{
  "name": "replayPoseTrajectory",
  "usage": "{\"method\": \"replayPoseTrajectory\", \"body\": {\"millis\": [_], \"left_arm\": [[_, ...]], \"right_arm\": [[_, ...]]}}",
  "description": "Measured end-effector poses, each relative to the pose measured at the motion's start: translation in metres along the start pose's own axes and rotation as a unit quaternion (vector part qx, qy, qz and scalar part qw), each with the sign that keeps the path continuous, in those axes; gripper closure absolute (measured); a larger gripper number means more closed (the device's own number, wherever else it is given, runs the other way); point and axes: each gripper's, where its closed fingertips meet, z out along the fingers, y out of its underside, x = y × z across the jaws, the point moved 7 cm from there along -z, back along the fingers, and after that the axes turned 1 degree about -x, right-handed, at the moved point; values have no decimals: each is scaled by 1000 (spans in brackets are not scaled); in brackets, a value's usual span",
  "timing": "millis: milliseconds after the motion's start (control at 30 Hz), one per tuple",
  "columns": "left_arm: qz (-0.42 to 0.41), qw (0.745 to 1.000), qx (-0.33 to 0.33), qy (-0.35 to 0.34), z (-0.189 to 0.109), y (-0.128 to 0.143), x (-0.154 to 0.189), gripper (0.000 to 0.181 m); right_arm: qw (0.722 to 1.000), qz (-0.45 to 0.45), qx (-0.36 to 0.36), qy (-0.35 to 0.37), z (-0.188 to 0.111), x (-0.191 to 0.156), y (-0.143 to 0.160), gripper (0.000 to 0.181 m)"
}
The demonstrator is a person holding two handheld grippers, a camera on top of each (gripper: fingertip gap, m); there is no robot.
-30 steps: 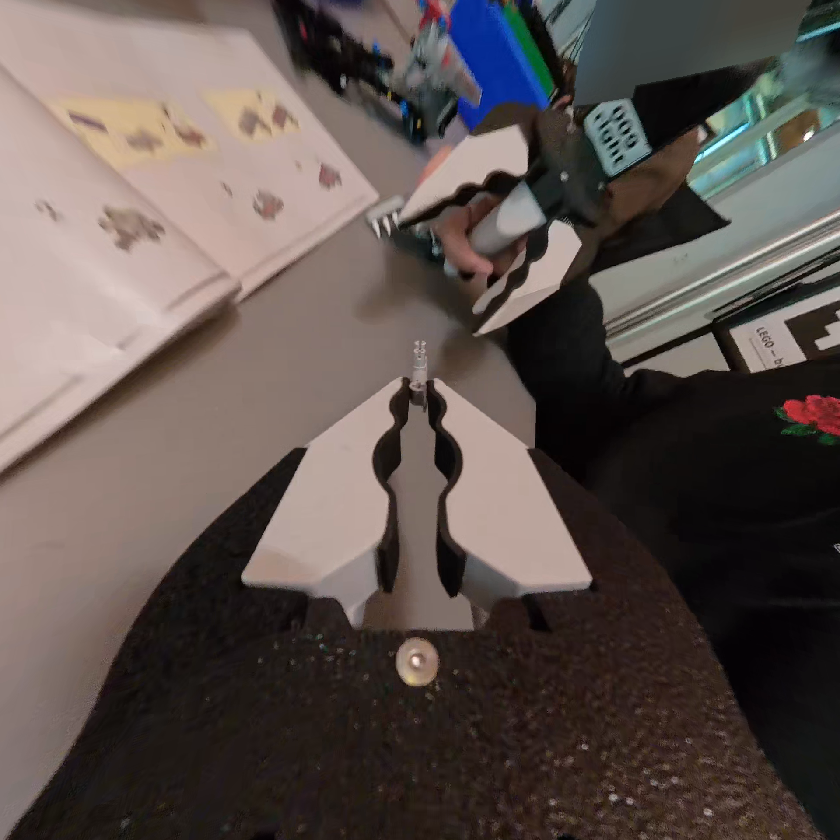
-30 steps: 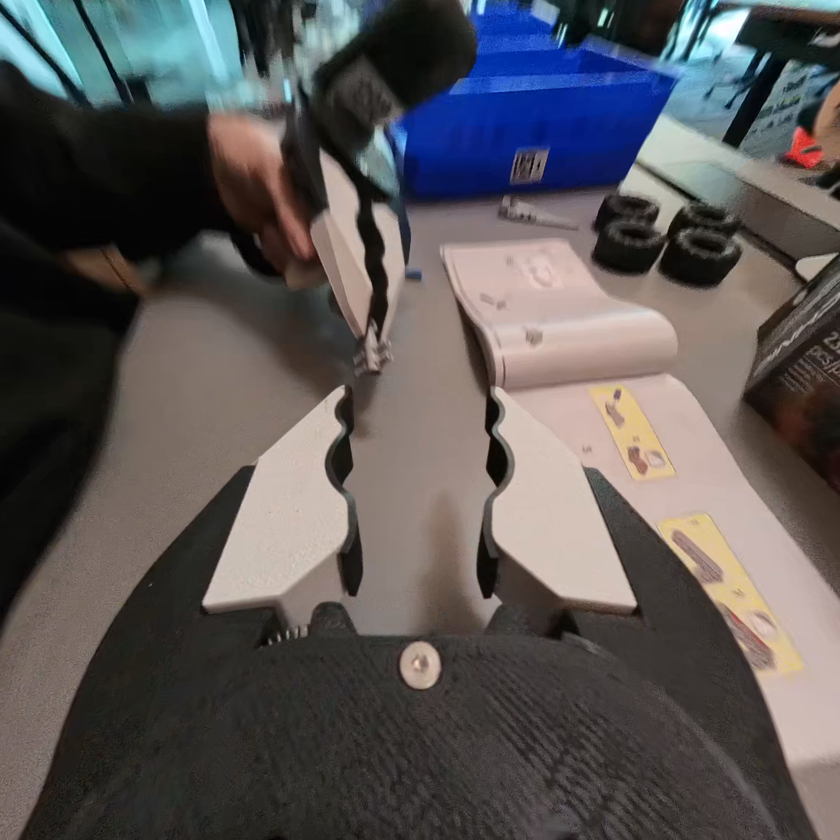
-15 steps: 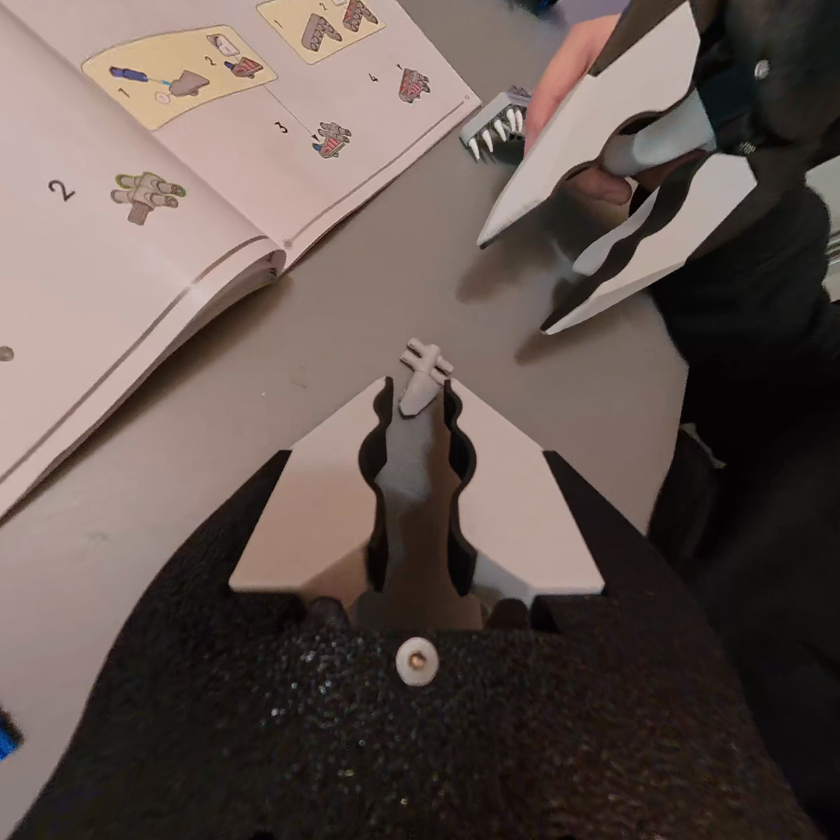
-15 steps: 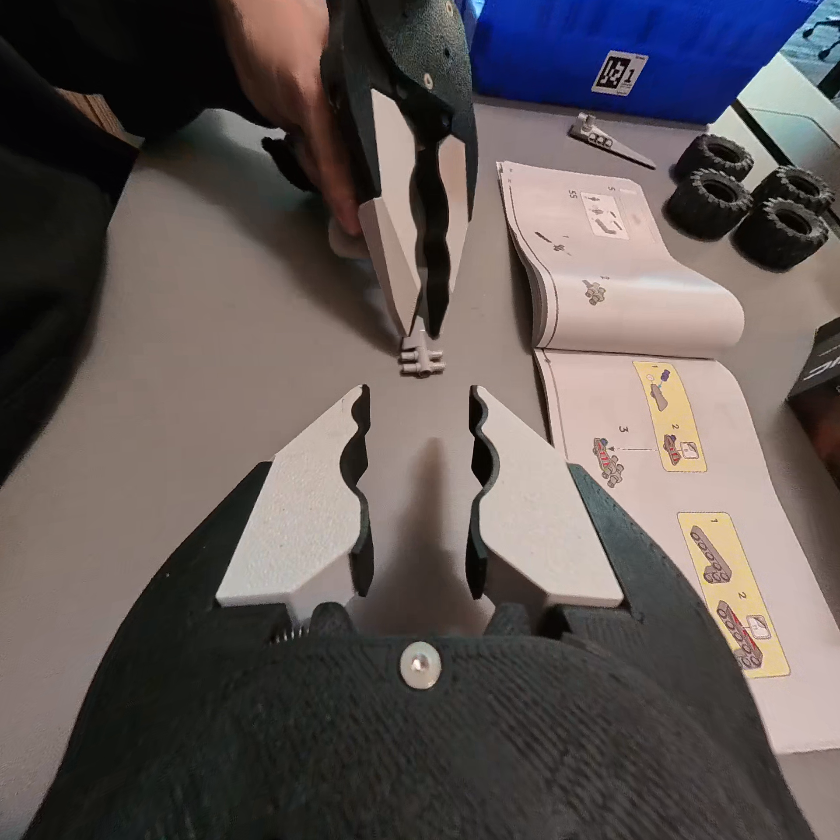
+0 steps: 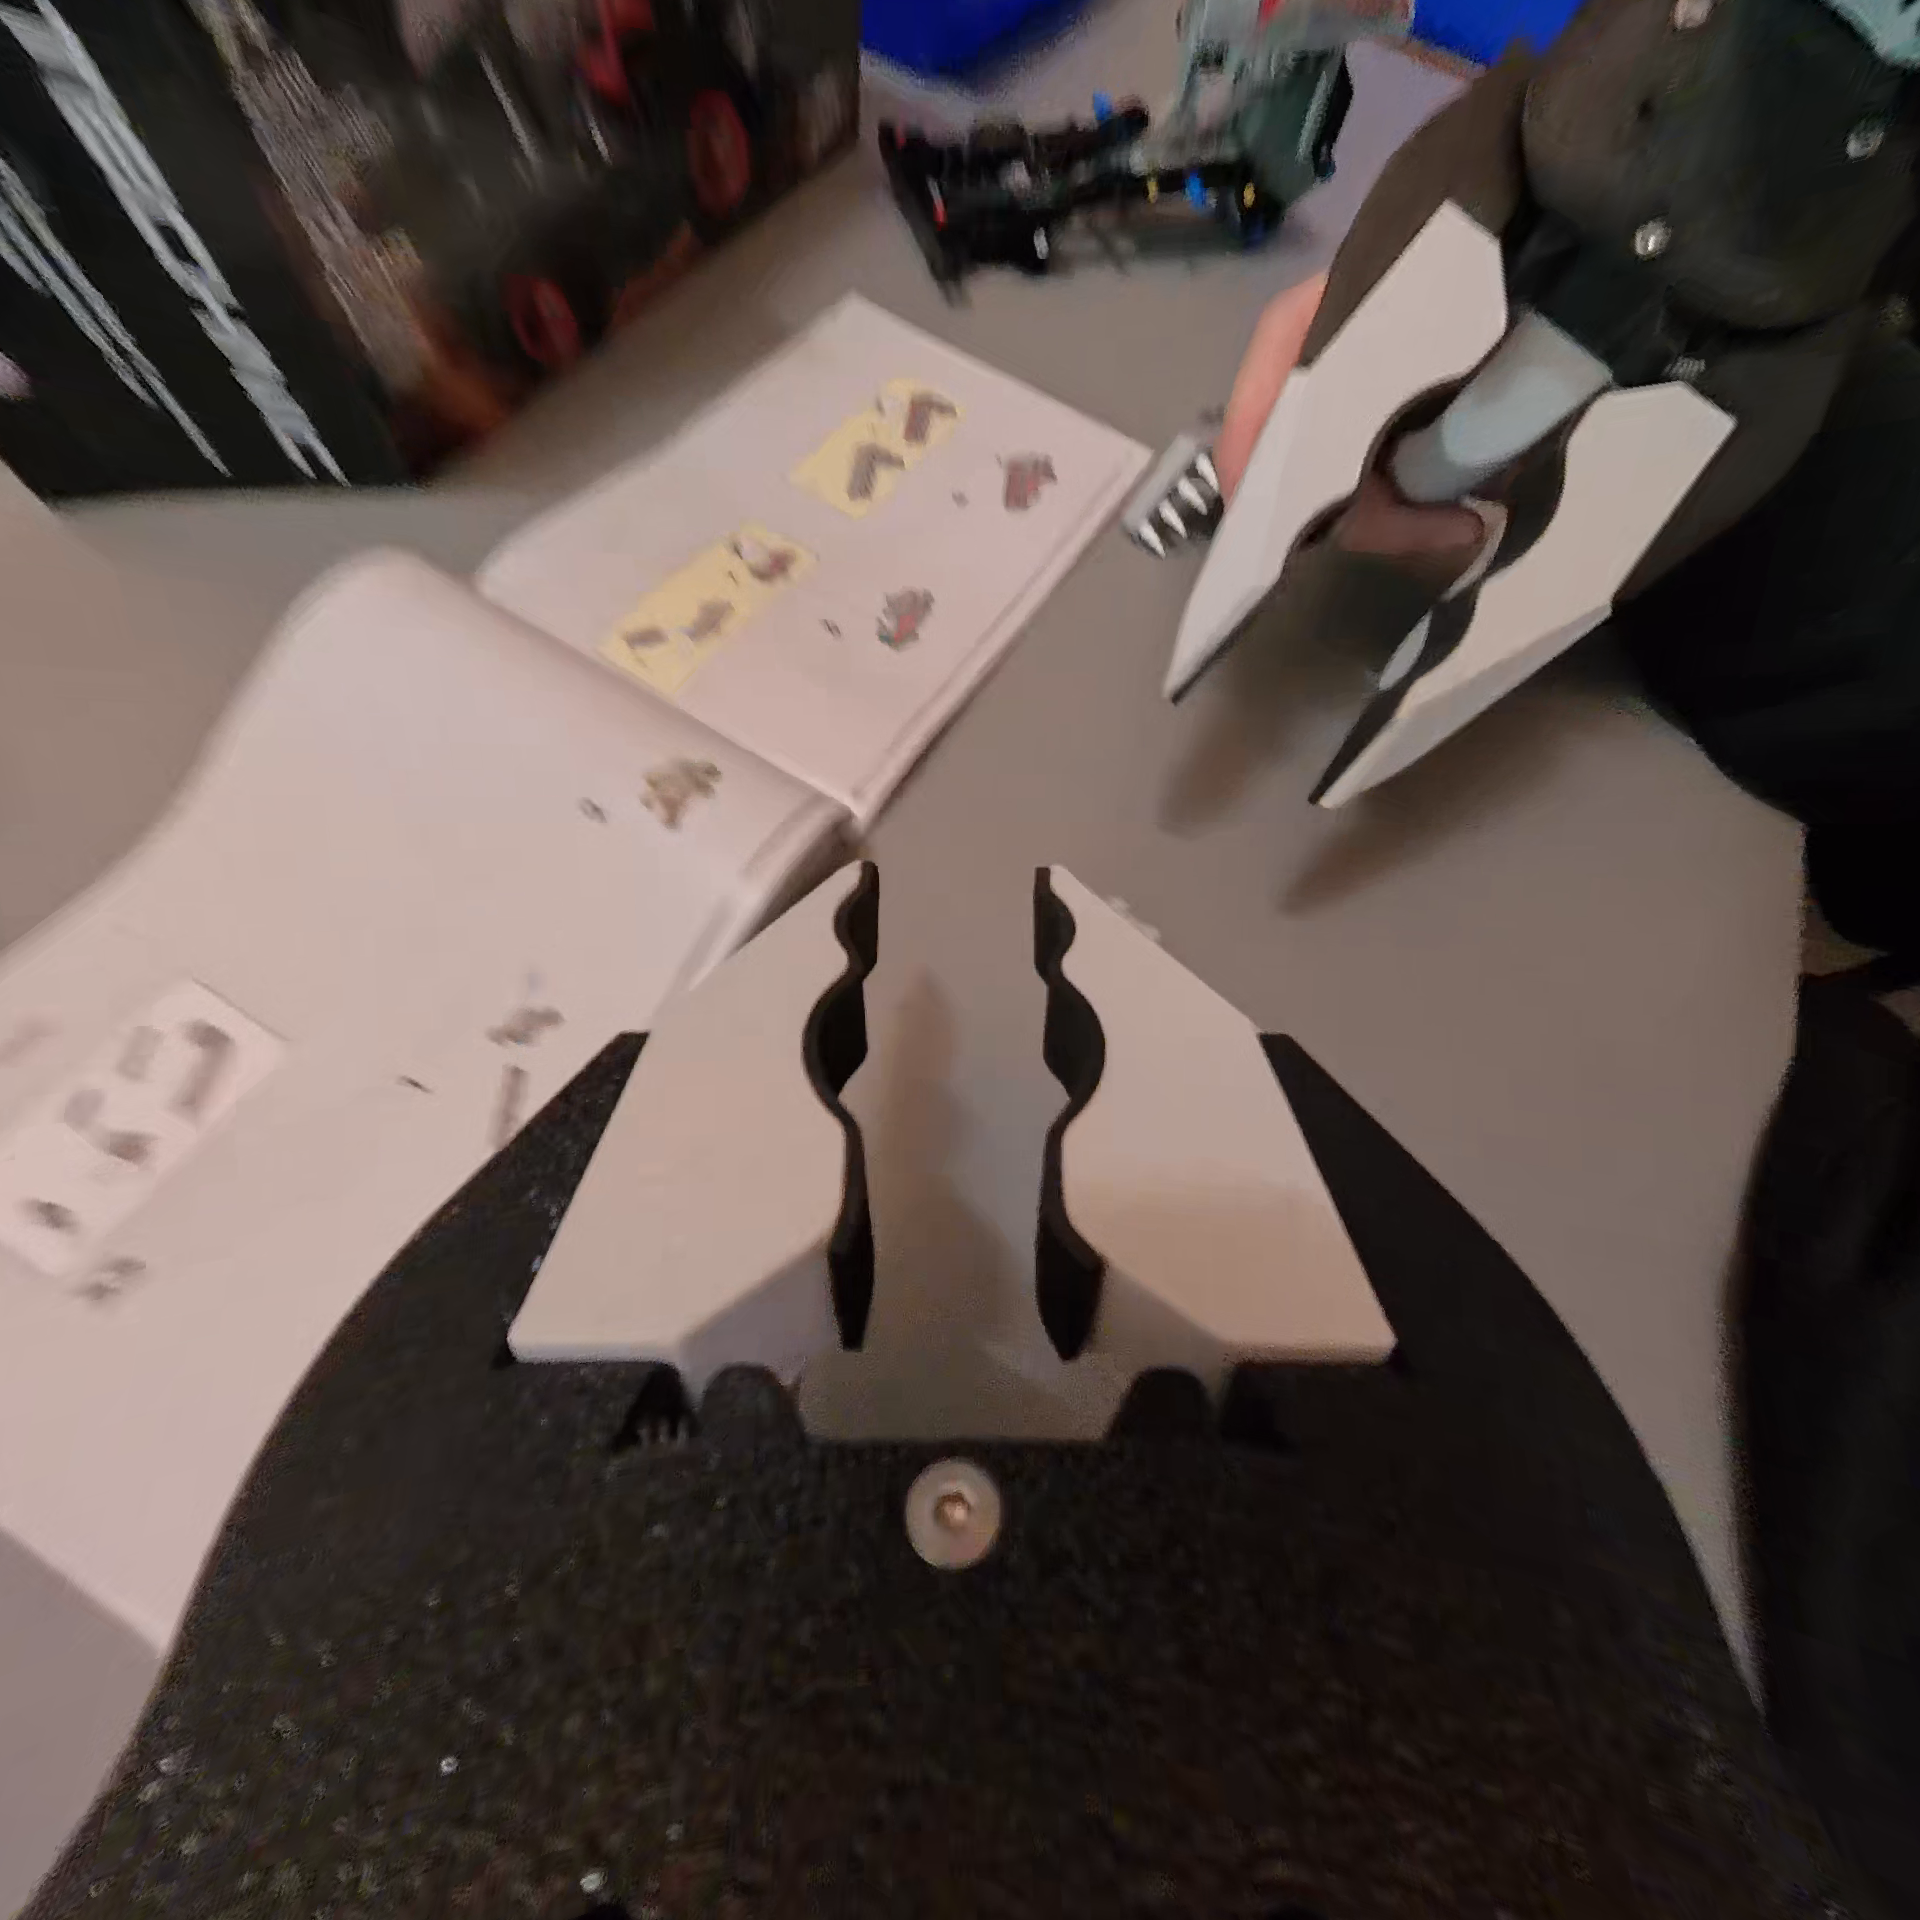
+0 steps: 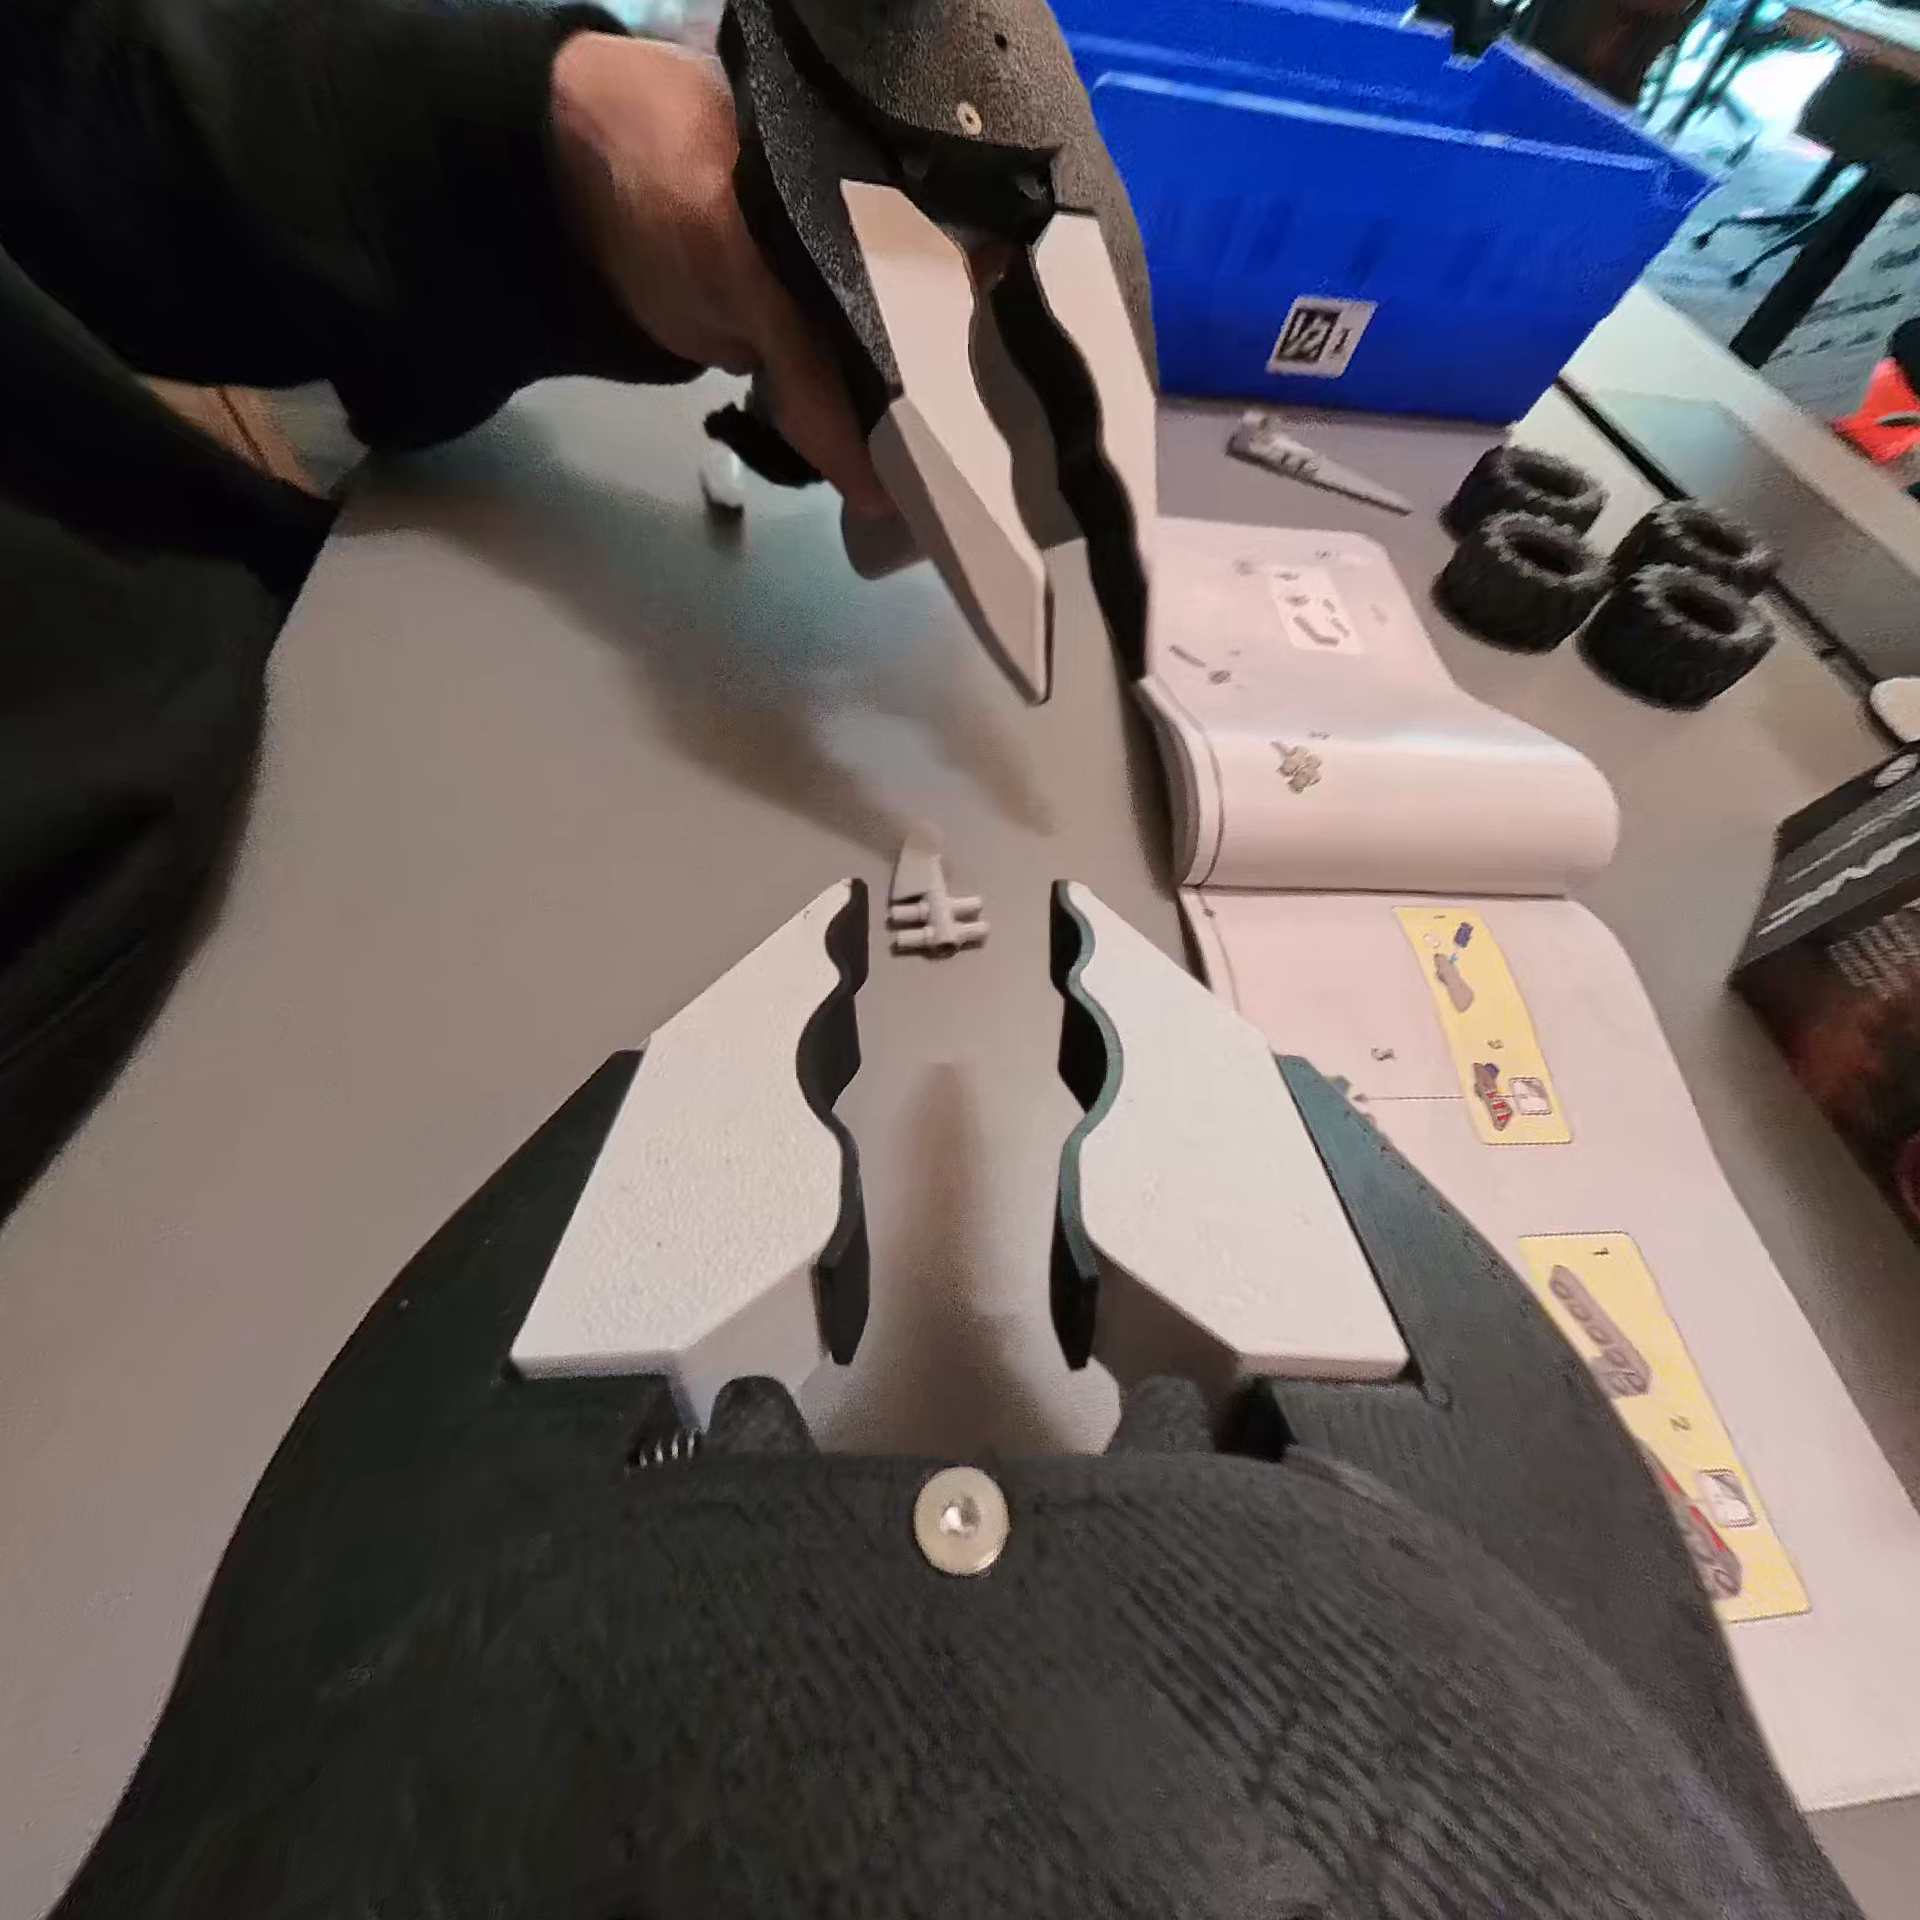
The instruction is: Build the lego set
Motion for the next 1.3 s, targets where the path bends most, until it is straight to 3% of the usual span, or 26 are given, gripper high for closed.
{"method": "replayPoseTrajectory", "body": {"millis": [33, 100, 167, 233, 300, 433, 567, 700, 767, 933, 1000, 1067, 1167, 1233, 1300], "left_arm": [[22, 1000, 15, -13, -4, -8, -5, 154], [91, 994, 25, -57, -10, -26, -18, 150], [200, 971, 25, -126, -13, -51, -35, 146], [321, 925, 36, -202, -10, -84, -53, 148], [406, 882, 37, -235, 2, -117, -63, 149], [441, 874, 2, -203, 55, -163, -75, 134], [472, 855, 9, -215, 98, -183, -86, 146], [485, 840, 14, -241, 114, -184, -89, 173], [506, 820, 27, -266, 112, -182, -87, 181], [596, 718, 68, -354, 87, -173, -61, 181], [632, 674, 93, -371, 72, -164, -39, 181], [661, 634, 109, -386, 57, -150, -15, 181], [691, 592, 126, -396, 39, -122, 22, 181], [722, 546, 125, -407, 31, -102, 42, 181], [733, 529, 125, -409, 26, -85, 57, 181]], "right_arm": [[1000, 2, 8, 9, -1, 2, -2, 148], [999, 6, 24, 28, -3, 6, -4, 148], [998, 5, 38, 44, -5, 9, -7, 149], [996, 3, 53, 65, -8, 13, -10, 150], [994, 2, 68, 85, -13, 17, -13, 152], [987, 9, 101, 123, -28, 24, -17, 153], [977, 22, 130, 166, -44, 32, -17, 154], [967, 49, 168, 187, -58, 39, -18, 156], [962, 66, 181, 192, -63, 42, -18, 156], [946, 133, 210, 206, -68, 49, -17, 151], [933, 186, 242, 191, -70, 53, -17, 138], [906, 252, 312, 137, -74, 53, -21, 124], [841, 349, 411, 36, -76, 48, -27, 139], [805, 398, 438, -24, -68, 40, -29, 133], [778, 428, 456, -59, -59, 31, -30, 148]]}}
